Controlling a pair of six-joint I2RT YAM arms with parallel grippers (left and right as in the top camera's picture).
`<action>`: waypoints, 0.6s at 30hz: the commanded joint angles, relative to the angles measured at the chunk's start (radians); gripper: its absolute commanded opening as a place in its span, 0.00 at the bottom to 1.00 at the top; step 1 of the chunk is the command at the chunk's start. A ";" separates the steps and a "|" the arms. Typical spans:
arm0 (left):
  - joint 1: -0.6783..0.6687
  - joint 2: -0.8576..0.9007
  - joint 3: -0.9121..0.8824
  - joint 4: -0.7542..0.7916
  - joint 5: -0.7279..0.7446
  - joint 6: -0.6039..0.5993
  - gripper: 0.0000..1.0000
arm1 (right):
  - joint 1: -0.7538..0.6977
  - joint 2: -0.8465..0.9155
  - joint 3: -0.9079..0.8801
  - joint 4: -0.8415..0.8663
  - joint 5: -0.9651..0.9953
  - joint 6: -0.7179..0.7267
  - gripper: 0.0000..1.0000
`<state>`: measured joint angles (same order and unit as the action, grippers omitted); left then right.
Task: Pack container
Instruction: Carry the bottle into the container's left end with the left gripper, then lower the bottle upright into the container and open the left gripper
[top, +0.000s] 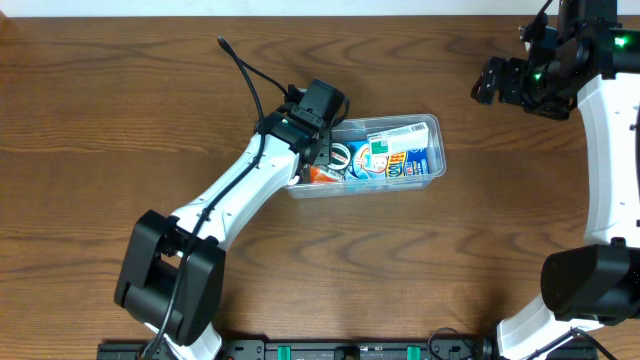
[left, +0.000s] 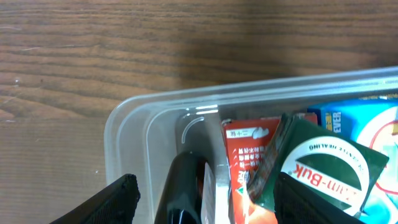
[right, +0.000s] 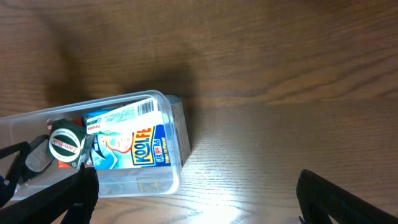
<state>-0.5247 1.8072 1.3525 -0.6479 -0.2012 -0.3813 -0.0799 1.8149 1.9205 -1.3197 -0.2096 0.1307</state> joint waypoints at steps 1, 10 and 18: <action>0.002 -0.077 0.022 -0.029 -0.018 0.021 0.70 | 0.008 -0.003 0.012 -0.001 -0.004 0.014 0.99; 0.002 -0.245 0.022 -0.266 -0.017 0.001 0.59 | 0.008 -0.003 0.012 -0.001 -0.004 0.014 0.99; 0.002 -0.236 -0.005 -0.353 -0.017 -0.025 0.35 | 0.008 -0.003 0.012 -0.001 -0.004 0.014 0.99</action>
<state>-0.5255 1.5589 1.3579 -0.9981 -0.2096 -0.3973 -0.0799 1.8149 1.9205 -1.3197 -0.2096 0.1307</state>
